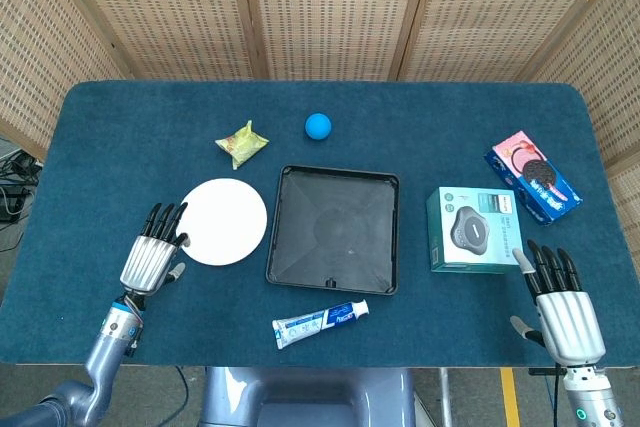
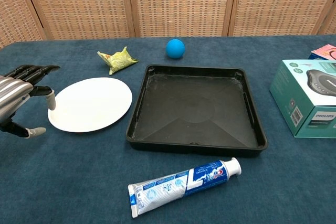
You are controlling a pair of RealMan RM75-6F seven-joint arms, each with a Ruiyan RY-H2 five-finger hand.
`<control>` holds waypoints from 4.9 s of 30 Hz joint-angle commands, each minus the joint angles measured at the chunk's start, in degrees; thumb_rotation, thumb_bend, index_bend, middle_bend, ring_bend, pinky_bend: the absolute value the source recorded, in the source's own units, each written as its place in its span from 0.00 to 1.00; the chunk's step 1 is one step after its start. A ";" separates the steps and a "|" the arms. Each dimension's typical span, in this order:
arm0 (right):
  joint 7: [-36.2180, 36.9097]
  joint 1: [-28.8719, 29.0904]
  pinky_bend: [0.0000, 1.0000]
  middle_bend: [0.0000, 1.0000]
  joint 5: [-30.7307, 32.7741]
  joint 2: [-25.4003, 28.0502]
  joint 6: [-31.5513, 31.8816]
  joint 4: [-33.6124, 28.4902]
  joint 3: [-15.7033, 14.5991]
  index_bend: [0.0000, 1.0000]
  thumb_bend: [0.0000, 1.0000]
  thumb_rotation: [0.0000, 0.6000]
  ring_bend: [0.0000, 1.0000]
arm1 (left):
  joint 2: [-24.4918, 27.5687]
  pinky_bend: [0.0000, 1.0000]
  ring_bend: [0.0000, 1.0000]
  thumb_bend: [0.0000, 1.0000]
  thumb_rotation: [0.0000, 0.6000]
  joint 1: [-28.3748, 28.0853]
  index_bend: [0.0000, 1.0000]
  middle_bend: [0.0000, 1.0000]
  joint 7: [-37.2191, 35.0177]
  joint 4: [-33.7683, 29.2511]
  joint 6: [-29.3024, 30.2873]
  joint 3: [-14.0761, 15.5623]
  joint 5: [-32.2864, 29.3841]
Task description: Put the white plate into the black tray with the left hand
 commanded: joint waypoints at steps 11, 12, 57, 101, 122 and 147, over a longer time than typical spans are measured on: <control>0.84 -0.10 0.00 0.00 0.56 0.31 0.19 0.07 0.37 0.02 0.15 1.00 0.00 | -2.04 0.00 0.00 0.21 1.00 -1.59 0.49 0.00 0.70 1.98 -1.60 0.36 -0.66; 0.84 -0.10 0.00 0.00 0.57 0.32 0.19 0.08 0.38 0.02 0.15 1.00 0.00 | -2.20 0.00 0.00 0.21 1.00 -1.68 0.49 0.00 0.77 2.15 -1.68 0.40 -0.71; 0.99 0.01 0.00 0.00 0.58 0.03 -0.08 0.53 0.31 0.01 0.15 1.00 0.00 | -6.46 0.00 0.00 0.45 1.00 -5.17 0.56 0.00 2.39 5.39 -4.69 -0.08 -3.47; 1.91 -0.26 0.00 0.00 0.21 0.38 1.01 0.45 0.54 0.01 0.15 1.00 0.00 | -6.81 0.00 0.00 0.53 1.00 -9.00 0.81 0.00 -5.95 7.29 16.14 -2.85 5.50; 3.81 -0.19 0.00 0.00 3.66 0.53 0.09 2.11 2.17 0.01 0.15 1.00 0.00 | -8.86 0.00 0.00 0.52 1.00 -17.93 0.82 0.01 -5.93 7.63 14.60 -6.54 6.32; 8.16 0.15 0.00 0.00 10.34 0.73 -2.79 5.78 4.96 0.01 0.15 1.00 0.00 | -24.80 0.00 0.00 0.52 1.00 -31.82 0.79 0.01 -14.79 28.68 5.71 -5.92 4.79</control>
